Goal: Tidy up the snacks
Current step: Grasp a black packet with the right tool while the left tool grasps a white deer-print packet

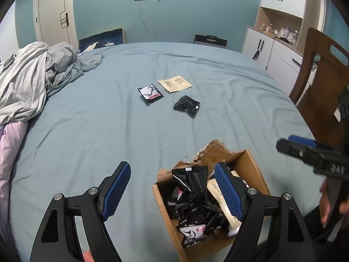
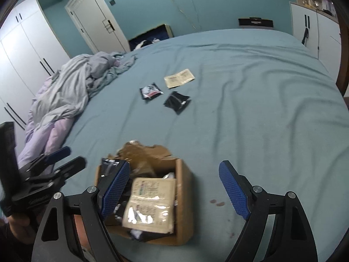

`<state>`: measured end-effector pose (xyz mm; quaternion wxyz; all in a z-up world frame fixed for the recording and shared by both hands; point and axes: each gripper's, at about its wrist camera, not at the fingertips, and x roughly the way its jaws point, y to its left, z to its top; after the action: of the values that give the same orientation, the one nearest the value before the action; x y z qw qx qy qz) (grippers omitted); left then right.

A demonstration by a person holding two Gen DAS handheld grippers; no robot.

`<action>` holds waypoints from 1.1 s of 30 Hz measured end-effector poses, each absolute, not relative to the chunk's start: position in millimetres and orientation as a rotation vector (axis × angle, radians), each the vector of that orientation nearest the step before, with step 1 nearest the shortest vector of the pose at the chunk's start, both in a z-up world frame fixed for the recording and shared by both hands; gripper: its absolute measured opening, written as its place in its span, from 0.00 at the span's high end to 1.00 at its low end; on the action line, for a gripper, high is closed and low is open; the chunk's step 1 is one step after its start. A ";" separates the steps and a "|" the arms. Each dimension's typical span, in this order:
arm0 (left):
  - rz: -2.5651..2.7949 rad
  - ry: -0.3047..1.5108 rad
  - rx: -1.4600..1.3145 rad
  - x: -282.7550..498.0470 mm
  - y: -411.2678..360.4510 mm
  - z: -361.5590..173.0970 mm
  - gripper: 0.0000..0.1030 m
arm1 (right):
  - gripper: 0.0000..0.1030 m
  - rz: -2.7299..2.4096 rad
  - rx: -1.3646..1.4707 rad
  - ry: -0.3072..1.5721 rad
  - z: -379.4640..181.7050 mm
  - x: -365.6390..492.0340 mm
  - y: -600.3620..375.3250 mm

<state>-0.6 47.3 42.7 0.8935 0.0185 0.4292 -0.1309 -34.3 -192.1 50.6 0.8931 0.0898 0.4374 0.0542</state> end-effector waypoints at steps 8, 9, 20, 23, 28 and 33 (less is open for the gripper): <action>-0.278 0.912 -0.009 11.4 52.4 41.1 0.22 | 0.19 0.096 0.173 0.924 56.9 0.6 -198.5; -0.277 0.916 -0.019 13.7 54.0 41.0 0.22 | 0.19 0.103 0.182 0.934 54.8 8.2 -200.9; -0.291 0.981 -0.064 32.2 59.4 32.7 0.22 | 0.19 0.153 0.157 0.999 13.1 110.1 -212.3; -0.289 0.995 -0.062 36.6 59.4 29.0 0.22 | 0.19 0.183 0.095 1.031 -4.6 140.2 -202.3; -0.273 1.013 -0.081 47.3 62.6 23.1 0.22 | 0.19 0.242 0.006 1.062 -30.8 190.9 -179.2; -0.250 1.023 -0.098 56.0 67.1 19.3 0.22 | 0.19 0.272 -0.102 1.061 -55.5 225.3 -153.1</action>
<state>56.0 67.1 19.3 0.8635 -0.0466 0.4879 -0.1193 225.3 -153.1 -55.5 0.8525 -0.0483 0.5043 0.1293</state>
